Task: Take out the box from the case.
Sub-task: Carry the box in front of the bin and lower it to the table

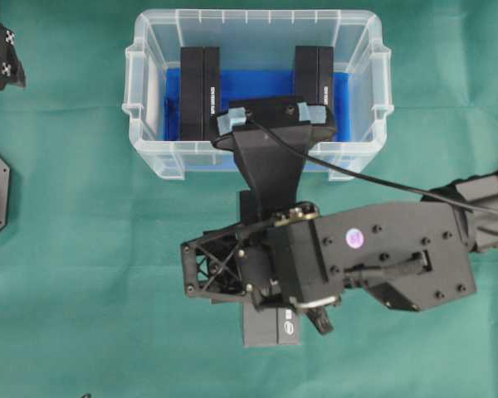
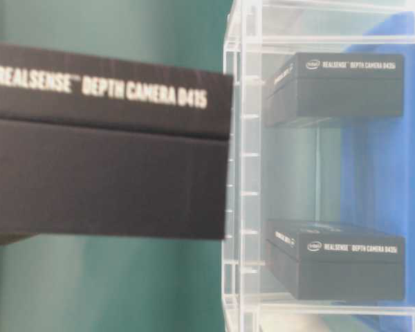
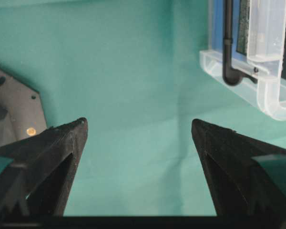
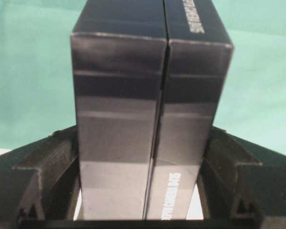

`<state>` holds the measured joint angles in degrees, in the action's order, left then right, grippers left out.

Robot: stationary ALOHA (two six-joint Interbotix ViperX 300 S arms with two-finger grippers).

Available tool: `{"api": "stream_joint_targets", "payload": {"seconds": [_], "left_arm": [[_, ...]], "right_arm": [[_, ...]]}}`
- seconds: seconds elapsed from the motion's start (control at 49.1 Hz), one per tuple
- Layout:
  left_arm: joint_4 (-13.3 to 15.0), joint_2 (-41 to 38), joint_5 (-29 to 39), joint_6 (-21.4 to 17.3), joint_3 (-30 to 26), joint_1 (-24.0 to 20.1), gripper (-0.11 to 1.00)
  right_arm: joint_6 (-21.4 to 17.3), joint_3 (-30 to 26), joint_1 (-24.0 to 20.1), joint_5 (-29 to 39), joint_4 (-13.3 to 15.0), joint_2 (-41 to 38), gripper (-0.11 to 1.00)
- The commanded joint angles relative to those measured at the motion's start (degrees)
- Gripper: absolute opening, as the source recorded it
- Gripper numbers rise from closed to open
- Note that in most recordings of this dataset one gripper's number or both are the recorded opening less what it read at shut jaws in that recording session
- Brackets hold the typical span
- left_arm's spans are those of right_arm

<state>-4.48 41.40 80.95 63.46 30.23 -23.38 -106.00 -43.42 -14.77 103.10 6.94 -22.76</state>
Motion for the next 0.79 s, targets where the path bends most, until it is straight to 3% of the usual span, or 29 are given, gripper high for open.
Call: {"api": "stream_joint_targets", "payload": {"seconds": [0.0,0.326,0.773], "left_arm": [[0.00,0.09,-0.18,0.00,-0.62,-0.18,0.90],[0.00,0.18,0.00,0.18,-0.62,-0.18,0.90],[0.00,0.26,0.00,0.09,-0.53,-0.18,0.90]], "right_arm": [[-0.09,-1.58,0.18,0.18,0.26,2.37,0.67],[0.18,0.88,0.26,0.09,1.23,1.23,0.67],[-0.53,17.05,0.62,-13.71,0.26,1.05,0.67]]}}
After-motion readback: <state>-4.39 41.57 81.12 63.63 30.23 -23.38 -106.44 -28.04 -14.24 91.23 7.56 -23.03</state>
